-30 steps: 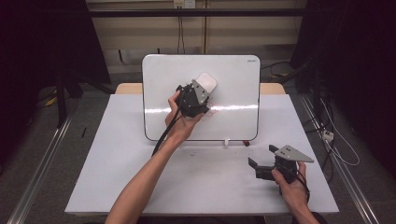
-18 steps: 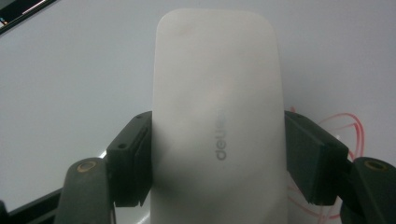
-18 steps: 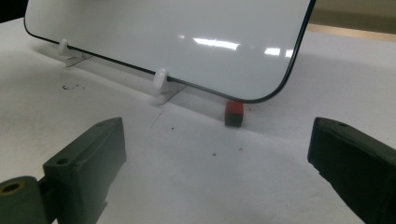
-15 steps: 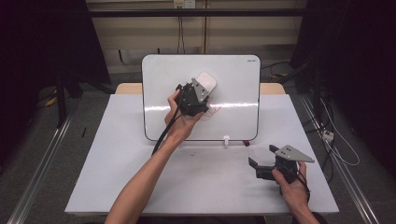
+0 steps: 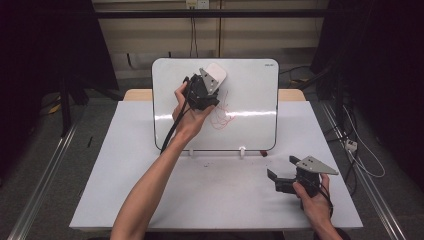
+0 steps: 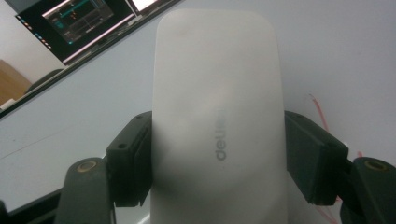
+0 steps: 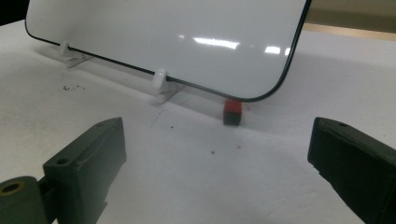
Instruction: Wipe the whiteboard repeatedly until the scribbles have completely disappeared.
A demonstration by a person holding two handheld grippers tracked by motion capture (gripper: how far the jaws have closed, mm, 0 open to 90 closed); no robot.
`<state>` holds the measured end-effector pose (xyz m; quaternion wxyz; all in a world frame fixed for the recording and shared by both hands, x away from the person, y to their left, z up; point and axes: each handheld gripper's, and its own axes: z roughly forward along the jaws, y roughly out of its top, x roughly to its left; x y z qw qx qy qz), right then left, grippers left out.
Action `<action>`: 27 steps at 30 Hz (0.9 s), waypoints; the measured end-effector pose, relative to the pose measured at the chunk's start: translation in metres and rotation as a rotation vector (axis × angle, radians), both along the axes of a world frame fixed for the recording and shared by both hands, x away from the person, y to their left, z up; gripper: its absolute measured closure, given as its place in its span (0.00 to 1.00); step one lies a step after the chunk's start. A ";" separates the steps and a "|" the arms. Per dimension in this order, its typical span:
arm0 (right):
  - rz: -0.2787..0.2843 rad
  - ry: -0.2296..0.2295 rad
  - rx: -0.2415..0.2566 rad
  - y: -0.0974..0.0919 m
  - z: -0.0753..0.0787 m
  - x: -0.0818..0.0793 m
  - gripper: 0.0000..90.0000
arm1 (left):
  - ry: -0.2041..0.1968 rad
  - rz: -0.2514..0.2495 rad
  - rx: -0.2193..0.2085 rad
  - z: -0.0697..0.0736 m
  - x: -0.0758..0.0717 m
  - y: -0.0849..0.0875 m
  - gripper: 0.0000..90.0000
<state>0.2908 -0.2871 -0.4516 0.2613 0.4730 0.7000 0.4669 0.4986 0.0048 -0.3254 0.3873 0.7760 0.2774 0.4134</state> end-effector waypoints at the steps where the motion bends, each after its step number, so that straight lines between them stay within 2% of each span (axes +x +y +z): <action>1: 0.001 0.003 0.001 0.000 0.000 0.000 0.05 | -0.002 0.001 -0.004 0.000 -0.001 0.000 0.35; 8: 0.004 0.000 -0.010 0.001 0.000 -0.001 0.05 | -0.002 -0.028 0.013 -0.010 -0.007 -0.006 0.35; 14: 0.005 0.000 -0.008 0.002 0.001 -0.001 0.05 | -0.003 -0.060 0.049 -0.019 -0.017 -0.011 0.35; 27: 0.011 0.003 -0.012 0.004 0.001 0.000 0.05 | -0.006 -0.087 0.073 -0.039 -0.035 -0.014 0.35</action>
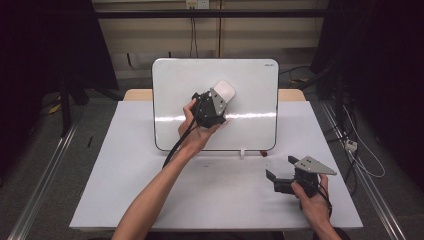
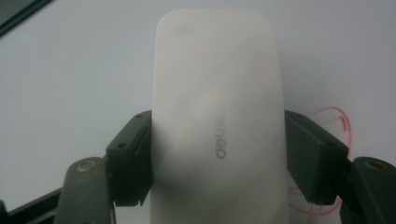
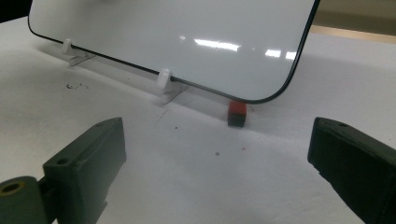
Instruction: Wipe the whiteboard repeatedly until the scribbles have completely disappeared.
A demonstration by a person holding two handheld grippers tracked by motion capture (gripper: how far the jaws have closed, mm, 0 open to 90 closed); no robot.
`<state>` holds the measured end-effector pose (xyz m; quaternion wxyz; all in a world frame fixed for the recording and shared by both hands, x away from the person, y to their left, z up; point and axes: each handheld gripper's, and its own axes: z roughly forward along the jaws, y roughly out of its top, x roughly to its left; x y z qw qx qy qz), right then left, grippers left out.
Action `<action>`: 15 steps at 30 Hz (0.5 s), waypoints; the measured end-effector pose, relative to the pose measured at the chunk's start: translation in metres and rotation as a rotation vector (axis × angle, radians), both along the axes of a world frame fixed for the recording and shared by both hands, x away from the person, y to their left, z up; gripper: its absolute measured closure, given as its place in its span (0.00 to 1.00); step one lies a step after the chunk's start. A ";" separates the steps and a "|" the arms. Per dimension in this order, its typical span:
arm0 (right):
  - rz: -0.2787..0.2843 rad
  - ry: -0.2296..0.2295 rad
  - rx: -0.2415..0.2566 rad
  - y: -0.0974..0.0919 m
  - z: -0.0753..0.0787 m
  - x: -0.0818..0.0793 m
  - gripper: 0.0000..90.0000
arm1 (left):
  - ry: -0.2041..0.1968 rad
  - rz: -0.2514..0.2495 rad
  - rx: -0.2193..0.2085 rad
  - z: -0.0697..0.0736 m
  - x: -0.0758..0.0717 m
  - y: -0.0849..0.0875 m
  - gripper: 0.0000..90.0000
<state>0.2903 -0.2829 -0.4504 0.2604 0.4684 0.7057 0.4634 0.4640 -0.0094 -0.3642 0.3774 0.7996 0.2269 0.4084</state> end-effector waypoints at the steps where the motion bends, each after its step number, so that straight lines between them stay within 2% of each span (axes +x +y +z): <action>1: 0.000 0.001 0.001 0.000 0.000 0.000 0.05 | -0.002 -0.002 -0.006 -0.004 -0.003 0.000 0.35; 9: 0.008 -0.006 -0.001 -0.001 0.000 -0.001 0.05 | 0.002 -0.027 0.018 -0.022 -0.021 0.005 0.35; 15: 0.008 -0.006 -0.003 0.000 0.000 0.000 0.05 | 0.023 -0.030 0.016 -0.020 -0.019 0.005 0.35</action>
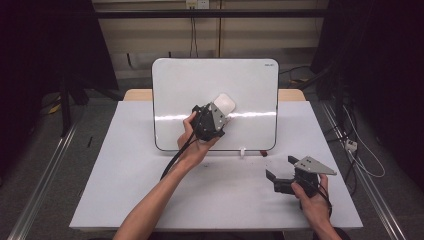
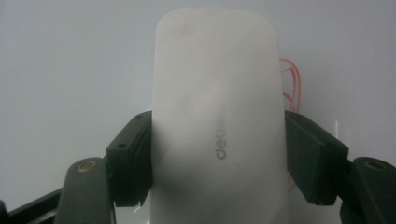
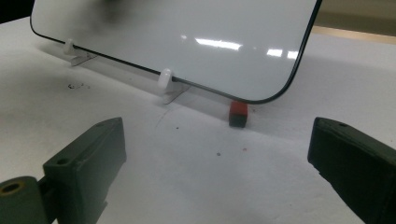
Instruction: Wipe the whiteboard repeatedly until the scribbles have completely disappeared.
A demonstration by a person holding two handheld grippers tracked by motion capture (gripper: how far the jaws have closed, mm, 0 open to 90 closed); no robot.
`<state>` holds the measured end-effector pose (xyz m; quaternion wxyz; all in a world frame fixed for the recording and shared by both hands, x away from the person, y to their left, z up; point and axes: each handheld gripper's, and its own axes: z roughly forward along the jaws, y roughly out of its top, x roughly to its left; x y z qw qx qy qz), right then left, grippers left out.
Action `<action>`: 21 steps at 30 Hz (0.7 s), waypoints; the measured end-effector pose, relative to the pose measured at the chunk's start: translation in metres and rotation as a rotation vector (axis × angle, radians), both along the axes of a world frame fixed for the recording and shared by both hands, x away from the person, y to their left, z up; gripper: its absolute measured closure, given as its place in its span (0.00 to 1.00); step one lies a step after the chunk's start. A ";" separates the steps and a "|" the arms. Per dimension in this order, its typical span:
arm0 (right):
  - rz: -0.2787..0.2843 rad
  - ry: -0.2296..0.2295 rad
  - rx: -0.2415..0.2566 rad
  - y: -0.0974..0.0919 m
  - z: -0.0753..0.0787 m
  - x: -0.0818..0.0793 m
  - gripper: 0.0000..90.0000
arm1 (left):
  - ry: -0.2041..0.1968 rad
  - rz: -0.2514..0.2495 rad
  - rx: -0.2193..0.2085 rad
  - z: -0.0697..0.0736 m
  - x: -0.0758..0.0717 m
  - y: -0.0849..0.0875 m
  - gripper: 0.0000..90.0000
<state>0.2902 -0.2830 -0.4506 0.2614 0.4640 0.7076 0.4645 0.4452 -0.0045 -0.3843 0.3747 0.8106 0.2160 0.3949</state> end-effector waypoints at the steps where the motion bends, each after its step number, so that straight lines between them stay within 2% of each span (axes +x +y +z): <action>1: 0.001 0.000 0.000 0.000 0.000 0.000 0.05 | -0.002 -0.005 0.007 0.001 0.001 0.000 0.35; 9: -0.002 0.000 -0.001 0.000 -0.001 0.000 0.05 | 0.004 0.012 0.006 0.013 0.010 0.002 0.35; 17: -0.001 0.001 -0.002 0.000 -0.001 0.001 0.05 | 0.000 0.058 -0.017 0.040 0.033 0.004 0.35; 21: -0.001 0.004 0.002 -0.001 -0.001 0.001 0.05 | -0.007 0.083 -0.031 0.054 0.044 0.011 0.35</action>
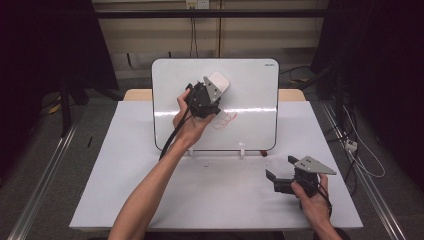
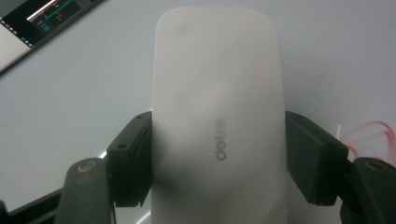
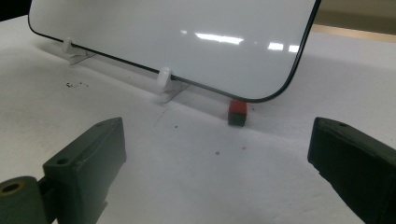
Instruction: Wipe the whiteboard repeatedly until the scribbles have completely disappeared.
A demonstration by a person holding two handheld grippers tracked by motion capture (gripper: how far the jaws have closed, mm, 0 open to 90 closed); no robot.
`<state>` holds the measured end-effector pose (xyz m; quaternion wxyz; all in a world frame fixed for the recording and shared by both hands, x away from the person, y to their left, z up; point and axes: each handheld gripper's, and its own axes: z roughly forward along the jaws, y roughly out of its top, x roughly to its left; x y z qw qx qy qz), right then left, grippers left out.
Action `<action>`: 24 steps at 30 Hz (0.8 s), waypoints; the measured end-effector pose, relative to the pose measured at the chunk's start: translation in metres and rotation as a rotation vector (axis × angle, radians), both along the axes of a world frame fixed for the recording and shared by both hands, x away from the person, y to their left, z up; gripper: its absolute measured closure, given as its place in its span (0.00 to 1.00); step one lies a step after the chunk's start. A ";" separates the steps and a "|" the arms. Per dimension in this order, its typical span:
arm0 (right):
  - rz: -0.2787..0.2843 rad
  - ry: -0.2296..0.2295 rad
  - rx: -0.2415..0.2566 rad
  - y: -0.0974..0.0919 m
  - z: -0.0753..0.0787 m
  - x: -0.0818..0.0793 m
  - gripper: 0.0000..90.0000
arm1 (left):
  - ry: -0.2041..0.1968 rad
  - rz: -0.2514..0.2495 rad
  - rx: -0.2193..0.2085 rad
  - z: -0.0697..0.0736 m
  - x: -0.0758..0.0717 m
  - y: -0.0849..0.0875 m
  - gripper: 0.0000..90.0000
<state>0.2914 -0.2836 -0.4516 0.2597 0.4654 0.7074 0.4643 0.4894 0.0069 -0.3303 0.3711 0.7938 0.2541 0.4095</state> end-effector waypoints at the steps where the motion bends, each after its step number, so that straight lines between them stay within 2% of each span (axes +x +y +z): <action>1: -0.004 0.004 0.003 0.000 0.000 0.000 0.05 | 0.005 0.006 -0.017 0.002 0.002 0.002 0.35; 5: -0.006 0.004 0.006 -0.001 -0.001 0.000 0.05 | -0.008 0.029 -0.013 -0.001 0.001 -0.001 0.35; 7: -0.007 0.006 0.001 -0.002 -0.001 0.001 0.05 | -0.010 0.021 -0.024 -0.004 -0.001 0.000 0.35; 15: 0.001 0.004 -0.006 0.002 0.000 0.001 0.05 | -0.012 -0.028 0.011 -0.027 -0.019 -0.007 0.35; 24: 0.000 0.000 -0.011 0.002 -0.001 0.001 0.05 | -0.019 -0.083 0.070 -0.047 -0.038 -0.019 0.35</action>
